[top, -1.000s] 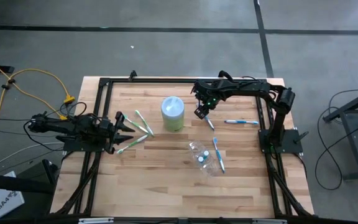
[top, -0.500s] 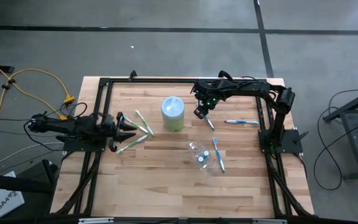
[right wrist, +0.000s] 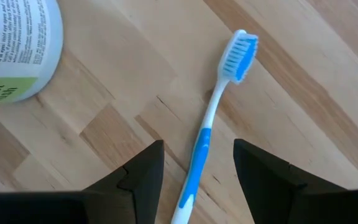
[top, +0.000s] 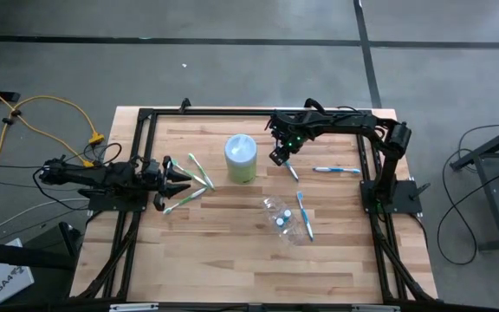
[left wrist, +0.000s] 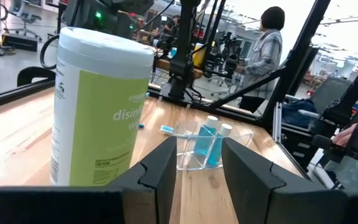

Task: Pick & Place toothbrushing station
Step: Put the top left blue toothbrush into the transparent organizer

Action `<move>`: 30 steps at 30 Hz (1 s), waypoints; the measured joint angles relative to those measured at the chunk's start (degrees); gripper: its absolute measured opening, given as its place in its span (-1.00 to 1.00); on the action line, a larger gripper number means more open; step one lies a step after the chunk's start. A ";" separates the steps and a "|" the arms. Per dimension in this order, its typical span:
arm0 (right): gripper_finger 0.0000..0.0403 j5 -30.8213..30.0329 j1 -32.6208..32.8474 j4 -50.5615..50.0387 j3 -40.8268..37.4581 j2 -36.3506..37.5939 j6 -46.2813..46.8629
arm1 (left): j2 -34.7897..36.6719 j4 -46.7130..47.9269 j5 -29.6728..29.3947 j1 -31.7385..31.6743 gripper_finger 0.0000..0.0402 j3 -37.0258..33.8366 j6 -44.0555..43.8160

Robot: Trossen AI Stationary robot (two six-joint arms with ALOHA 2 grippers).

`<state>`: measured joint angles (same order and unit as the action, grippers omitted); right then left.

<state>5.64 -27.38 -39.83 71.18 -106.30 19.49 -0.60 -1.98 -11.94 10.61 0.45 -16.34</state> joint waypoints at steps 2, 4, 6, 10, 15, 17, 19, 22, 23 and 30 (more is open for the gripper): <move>-0.08 -0.15 0.01 -0.01 0.00 0.00 0.40 | 0.02 -0.02 0.00 0.00 -0.38 0.00 -0.31; -0.08 -0.24 -0.01 -0.31 0.00 0.00 0.98 | 0.00 -0.02 0.00 0.00 -0.38 0.00 -0.38; -0.08 -1.25 0.01 -0.92 0.00 0.00 1.44 | 0.00 -0.02 0.00 0.00 -0.38 0.00 -0.42; -0.08 -2.58 -0.01 -2.93 0.00 0.00 2.98 | 0.00 -0.02 0.02 0.00 -0.38 0.00 -0.42; -0.08 -2.77 0.51 -3.65 0.00 0.00 3.45 | 0.00 -0.04 0.02 0.00 -0.38 0.00 -0.75; -0.08 -2.75 0.84 -3.66 0.00 0.00 3.65 | 0.00 -0.04 0.02 0.00 -0.38 0.00 -0.87; -0.08 -2.76 1.19 -3.33 -0.05 -0.01 4.14 | 0.00 -0.04 0.03 0.00 -0.38 0.00 -0.87; -0.08 -2.63 1.52 -1.38 -0.95 -0.70 4.63 | 0.01 -0.06 0.04 0.00 -0.38 0.00 -0.87; -0.08 -2.51 1.52 -1.48 -1.29 -0.97 4.71 | 0.01 -0.04 0.04 0.00 -0.38 0.00 -0.87; -0.08 -3.25 1.91 -1.17 -1.60 -2.08 4.86 | 0.02 -0.27 0.09 0.00 -0.38 0.00 -0.87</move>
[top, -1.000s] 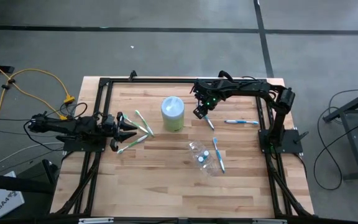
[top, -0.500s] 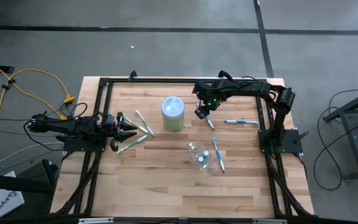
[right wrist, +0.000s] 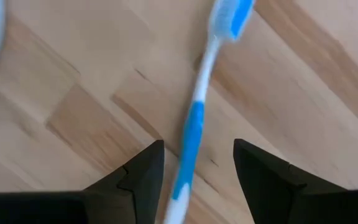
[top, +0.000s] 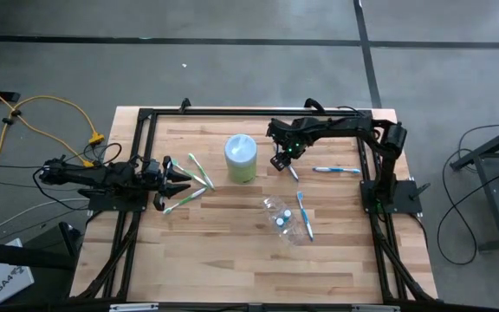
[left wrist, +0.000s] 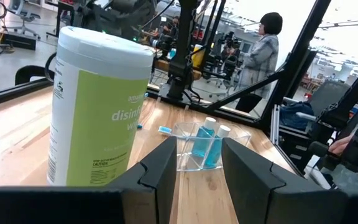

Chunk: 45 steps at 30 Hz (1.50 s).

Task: Pick & Place toothbrushing station
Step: Put the top left blue toothbrush into the transparent organizer

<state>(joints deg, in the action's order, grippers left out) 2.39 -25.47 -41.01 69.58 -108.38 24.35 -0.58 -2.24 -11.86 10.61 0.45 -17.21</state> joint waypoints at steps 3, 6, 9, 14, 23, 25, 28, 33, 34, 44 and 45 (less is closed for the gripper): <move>-0.08 -0.60 -0.02 0.12 0.00 0.00 0.05 | -0.02 0.00 0.00 0.00 -0.38 0.00 0.02; -0.08 -0.83 -0.02 0.84 0.01 -0.55 0.05 | -0.01 0.04 0.00 0.00 -0.38 0.00 0.02; -0.08 -0.24 0.00 0.94 0.00 -1.51 0.75 | -0.02 0.02 0.02 0.00 -0.38 0.00 0.00; -0.08 -0.26 0.52 1.29 0.31 -3.16 0.91 | 0.00 -0.10 0.11 0.00 -0.38 0.00 -0.19; -0.12 -2.91 1.09 -2.85 0.26 -3.15 1.19 | 0.00 -0.31 0.11 0.04 -0.38 0.00 -0.26; -0.14 -3.01 1.36 -3.70 0.24 -3.15 1.39 | 0.00 -0.32 0.10 0.04 -0.38 0.00 -0.28; -0.16 -3.00 1.91 -4.32 0.22 -3.15 2.26 | 0.00 -0.32 0.09 0.04 -0.38 0.00 -0.33; -0.16 -3.61 2.73 -4.91 0.15 -3.17 2.56 | 0.00 -0.32 0.09 0.04 -0.38 0.00 -0.44; -0.17 -3.87 2.84 -4.95 0.13 -3.17 2.77 | 0.00 -0.32 0.09 0.04 -0.38 0.00 -0.44; -0.27 -3.78 2.97 -4.36 0.00 -3.17 2.92 | 0.00 -0.32 0.07 0.04 -0.38 0.00 -0.43; -0.29 -3.78 2.97 -4.34 0.00 -3.17 2.92 | 0.00 -0.32 0.07 0.04 -0.38 0.00 -0.42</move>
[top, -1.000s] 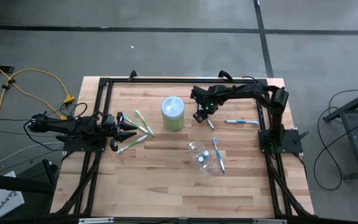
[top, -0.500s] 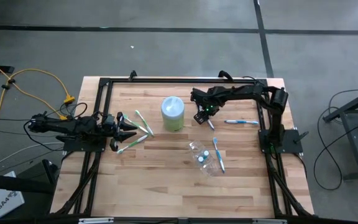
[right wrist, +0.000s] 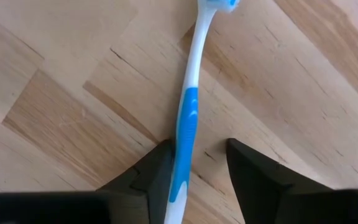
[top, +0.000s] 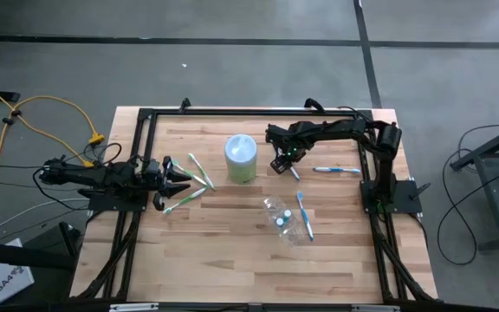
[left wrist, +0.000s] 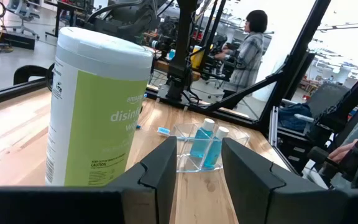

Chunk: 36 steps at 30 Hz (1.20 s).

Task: Pick & Place toothbrushing station
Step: Put the top left blue toothbrush into the transparent organizer

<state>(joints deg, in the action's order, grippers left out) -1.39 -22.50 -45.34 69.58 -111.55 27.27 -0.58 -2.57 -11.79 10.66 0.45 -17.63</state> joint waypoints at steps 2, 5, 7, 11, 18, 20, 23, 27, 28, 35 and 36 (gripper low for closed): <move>-0.34 0.01 0.02 0.01 0.00 -0.02 0.00 | 0.00 0.00 0.00 0.00 -0.38 0.00 0.00; -0.43 0.02 0.02 0.04 0.00 -0.02 0.00 | 0.00 0.00 0.00 0.00 -0.38 0.00 0.00; -0.50 0.16 -0.08 0.19 0.00 -0.04 -0.03 | 0.00 -0.02 0.00 0.00 -0.38 0.00 0.00; -0.67 0.18 -0.11 0.26 0.00 -0.04 -0.39 | 0.00 0.00 -0.02 0.00 -0.38 0.00 0.00; -0.94 0.13 -0.14 0.31 0.00 -0.04 -1.99 | 0.00 -0.02 -0.02 0.00 -0.38 0.00 0.04; -0.94 0.11 -0.15 0.37 0.00 -0.04 -2.01 | 0.00 -0.01 -0.02 0.00 -0.38 0.00 0.04; -0.96 0.11 -0.15 0.64 0.00 -0.04 -2.31 | 0.00 0.00 -0.02 0.00 -0.38 0.00 0.04; -0.96 0.11 -0.15 1.25 0.00 -0.04 -3.07 | 0.00 0.00 -0.02 0.00 -0.38 0.00 0.07; -0.96 0.11 -0.15 1.45 0.00 -0.04 -3.18 | 0.00 0.00 -0.02 0.00 -0.38 0.00 0.07; -0.97 0.21 -0.48 2.29 -0.13 0.91 -4.09 | 0.00 -0.02 -0.02 0.00 -0.38 0.00 0.07; -0.97 0.21 -0.52 2.61 -0.20 1.31 -4.29 | 0.00 0.00 -0.02 0.00 -0.38 0.00 0.07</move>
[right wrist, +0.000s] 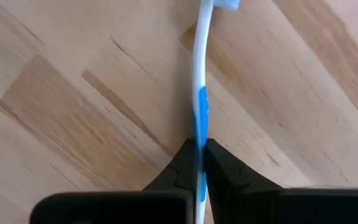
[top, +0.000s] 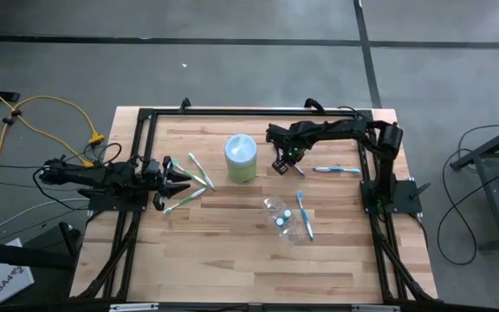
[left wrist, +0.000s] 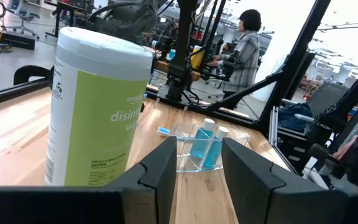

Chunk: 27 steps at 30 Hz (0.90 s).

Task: Pick & Place toothbrushing station
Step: Put the top left blue toothbrush into the transparent organizer

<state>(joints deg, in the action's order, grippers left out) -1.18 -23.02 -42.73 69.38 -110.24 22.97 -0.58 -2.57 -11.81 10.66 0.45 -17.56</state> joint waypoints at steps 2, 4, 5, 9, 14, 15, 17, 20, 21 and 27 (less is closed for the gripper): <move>-0.97 0.01 -0.36 0.56 -0.14 1.25 -0.12 | 0.00 0.00 0.00 0.00 -0.38 0.00 0.00; -0.97 -0.36 -0.59 1.12 -0.03 2.77 -0.23 | 0.00 -0.01 0.00 0.00 -0.38 0.00 0.00; -0.98 -0.50 -0.79 1.47 0.01 3.63 -0.25 | 0.00 -0.03 0.00 0.00 -0.38 0.00 0.00; -0.98 -3.37 -1.32 1.19 0.03 6.53 -0.73 | -0.01 -0.06 0.02 0.00 -0.38 0.00 0.00; -0.98 -5.79 -1.52 1.34 0.08 10.87 -1.82 | -0.02 -0.22 0.11 0.00 -0.38 0.00 -0.02; -0.98 -6.33 -1.47 1.45 0.09 11.72 -1.90 | -0.02 -0.24 0.12 0.00 -0.38 0.00 -0.01; -0.98 -6.71 -1.47 1.33 0.09 13.52 -2.46 | -0.01 -0.24 0.14 0.00 -0.38 0.00 -0.02; -0.98 -6.82 -1.32 1.46 0.10 16.50 -3.58 | -0.02 -0.24 0.31 0.00 -0.38 0.00 -0.02; -0.98 -6.86 -1.18 1.47 0.11 17.51 -3.60 | -0.01 -0.26 0.31 0.00 -0.38 0.00 -0.01; -0.98 -9.39 1.20 1.18 0.14 23.26 -3.76 | -0.02 -0.80 0.31 0.00 -0.38 0.00 -0.06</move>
<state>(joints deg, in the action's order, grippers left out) -10.58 -21.82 -41.55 69.52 -86.98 19.21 -0.60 -3.38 -11.51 10.66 0.45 -17.62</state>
